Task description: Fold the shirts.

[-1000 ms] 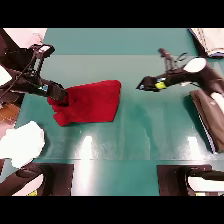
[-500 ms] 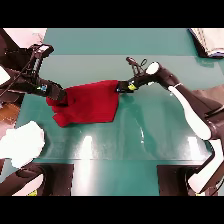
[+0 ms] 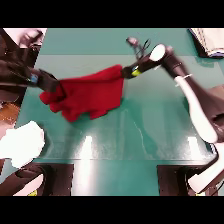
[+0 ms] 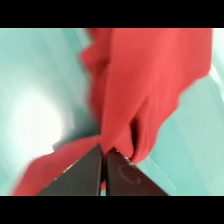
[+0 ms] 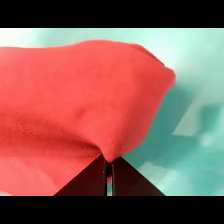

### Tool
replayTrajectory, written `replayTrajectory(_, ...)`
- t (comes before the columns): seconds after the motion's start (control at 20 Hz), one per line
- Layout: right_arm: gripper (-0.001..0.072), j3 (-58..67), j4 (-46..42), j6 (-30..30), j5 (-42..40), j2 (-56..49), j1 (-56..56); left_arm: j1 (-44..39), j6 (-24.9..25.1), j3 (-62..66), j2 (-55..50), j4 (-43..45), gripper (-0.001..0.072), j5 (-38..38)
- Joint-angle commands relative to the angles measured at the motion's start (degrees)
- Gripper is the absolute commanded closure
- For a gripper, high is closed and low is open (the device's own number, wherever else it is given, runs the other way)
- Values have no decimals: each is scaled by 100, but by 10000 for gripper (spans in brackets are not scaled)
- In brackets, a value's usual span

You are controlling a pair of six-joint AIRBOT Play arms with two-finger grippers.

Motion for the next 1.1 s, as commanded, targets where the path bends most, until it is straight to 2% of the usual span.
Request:
replayTrajectory(0.0,696,675,-1222,116,984,1082,-315,7,2,1390,52,24,683,-334)
replayTrajectory(0.15,696,964,-1329,114,1344,2098,-479,7,4,2492,52,-654,683,-531)
replayTrajectory(0.3,696,385,-1373,116,1346,3213,-483,7,2,3163,52,-1272,683,-723)
replayTrajectory(0.45,696,31,-1370,129,1443,4037,-483,7,0,3440,59,-2011,683,-901)
replayTrajectory(0.6,696,-203,-1366,461,1550,4538,-483,7,2,3366,74,-2529,683,-1239)
replayTrajectory(0.75,696,-824,-1305,802,1937,4566,-481,7,2,2426,74,-2186,683,-1276)
replayTrajectory(0.9,696,-1858,-1298,990,2378,4175,-481,7,122,562,-55,-2022,683,-1056)
replayTrajectory(1.05,693,-2905,-1298,986,1947,3672,-481,7,529,-1176,-498,-2013,683,-229)
